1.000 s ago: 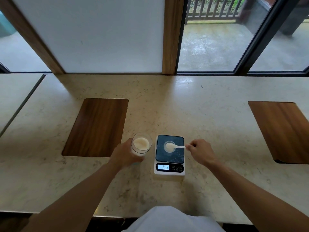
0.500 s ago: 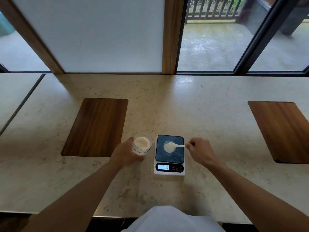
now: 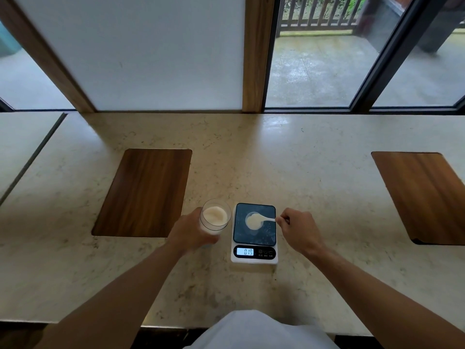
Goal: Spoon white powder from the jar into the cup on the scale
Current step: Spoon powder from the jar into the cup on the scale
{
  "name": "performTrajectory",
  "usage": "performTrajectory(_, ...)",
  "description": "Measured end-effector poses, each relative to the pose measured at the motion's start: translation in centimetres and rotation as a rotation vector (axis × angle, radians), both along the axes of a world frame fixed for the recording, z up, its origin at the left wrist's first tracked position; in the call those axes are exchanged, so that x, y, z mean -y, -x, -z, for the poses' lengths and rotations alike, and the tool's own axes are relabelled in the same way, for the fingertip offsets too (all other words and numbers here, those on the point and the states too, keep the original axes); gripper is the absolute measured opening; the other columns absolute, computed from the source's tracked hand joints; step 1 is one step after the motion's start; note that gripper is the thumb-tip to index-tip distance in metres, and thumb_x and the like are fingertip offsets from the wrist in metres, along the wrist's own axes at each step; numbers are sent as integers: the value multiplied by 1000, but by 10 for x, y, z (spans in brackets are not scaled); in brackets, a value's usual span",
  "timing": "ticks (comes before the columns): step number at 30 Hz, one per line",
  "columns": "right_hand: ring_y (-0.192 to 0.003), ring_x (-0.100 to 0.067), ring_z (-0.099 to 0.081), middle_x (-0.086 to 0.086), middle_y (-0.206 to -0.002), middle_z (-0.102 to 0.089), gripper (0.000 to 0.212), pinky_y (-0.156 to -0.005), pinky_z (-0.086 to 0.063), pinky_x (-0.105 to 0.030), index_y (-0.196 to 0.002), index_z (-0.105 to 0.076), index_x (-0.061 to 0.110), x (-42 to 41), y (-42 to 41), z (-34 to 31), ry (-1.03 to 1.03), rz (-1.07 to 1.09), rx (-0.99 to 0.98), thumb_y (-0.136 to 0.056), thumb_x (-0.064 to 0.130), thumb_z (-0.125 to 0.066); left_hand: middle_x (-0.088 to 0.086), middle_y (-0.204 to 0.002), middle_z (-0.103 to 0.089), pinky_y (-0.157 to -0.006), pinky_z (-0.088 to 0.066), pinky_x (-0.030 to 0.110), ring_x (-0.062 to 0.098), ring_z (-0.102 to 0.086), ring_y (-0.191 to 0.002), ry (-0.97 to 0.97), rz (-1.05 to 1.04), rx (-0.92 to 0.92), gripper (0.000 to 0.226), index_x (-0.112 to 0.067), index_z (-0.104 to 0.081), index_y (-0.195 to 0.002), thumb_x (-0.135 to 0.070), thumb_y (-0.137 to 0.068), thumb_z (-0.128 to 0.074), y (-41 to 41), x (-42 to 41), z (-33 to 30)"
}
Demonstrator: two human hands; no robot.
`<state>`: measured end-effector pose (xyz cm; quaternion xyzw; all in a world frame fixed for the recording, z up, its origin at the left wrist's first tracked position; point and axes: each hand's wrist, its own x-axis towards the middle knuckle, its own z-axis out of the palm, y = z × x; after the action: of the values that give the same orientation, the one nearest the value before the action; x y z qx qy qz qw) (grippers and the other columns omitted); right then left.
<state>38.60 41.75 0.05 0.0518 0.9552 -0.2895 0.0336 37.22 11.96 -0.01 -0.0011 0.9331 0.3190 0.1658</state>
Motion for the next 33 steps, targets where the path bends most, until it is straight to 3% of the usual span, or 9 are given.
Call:
performTrajectory(6, -60, -16, -60, -6, -75, -70, 21, -56, -53, -32, -88, -69, 7, 2, -3, -6, -56, -83, -53, -97, 23, -60, -7, -114, -72, -91, -57, 42, 18, -68, -102, 0, -6, -5, 82, -31, -55, -130, -60, -58, -81, -2, 2, 2)
performTrajectory(11, -55, -13, -51, -2, -70, -64, 23, -48, -32, -20, -82, -65, 8, 0, -5, -7, -113, -166, -109, -98, 24, -58, -6, -115, -72, -91, -57, 43, 19, -68, -102, -10, -7, 5, 82, -30, -55, -130, -59, -58, -82, -4, 1, 3)
performTrajectory(22, -48, -21, -52, -8, -64, -64, 18, -41, -50, -38, -76, -65, 3, -12, -20, -6, -137, -311, -321, -92, 12, -68, -9, -117, -70, -92, -57, 42, 17, -67, -103, -45, -15, -9, 86, -32, -54, -130, -64, -54, -81, -4, -1, 4)
performTrajectory(25, -51, -16, -56, -2, -66, -66, 16, -45, -51, -31, -81, -67, 8, -13, -19, -3, -54, -190, -271, -93, 18, -66, -9, -117, -70, -91, -58, 41, 15, -67, -102, -50, -1, -19, 87, -32, -54, -130, -65, -55, -82, -3, -2, 5)
performTrajectory(29, -53, -5, -56, 8, -62, -61, 17, -49, -38, -16, -79, -69, 15, -4, -12, -5, 138, 93, -125, -94, 22, -66, -10, -117, -69, -91, -57, 38, 15, -66, -102, -55, -5, -26, 84, -33, -54, -129, -62, -57, -85, 1, -3, 4)
performTrajectory(33, -55, -14, -55, -2, -67, -65, 30, -53, -42, -26, -75, -66, 12, 3, -4, -8, 455, 302, 113, -98, 28, -56, -14, -116, -66, -92, -55, 35, 13, -64, -103, -70, -2, -41, 82, -36, -51, -127, -59, -57, -87, 6, -1, 5)
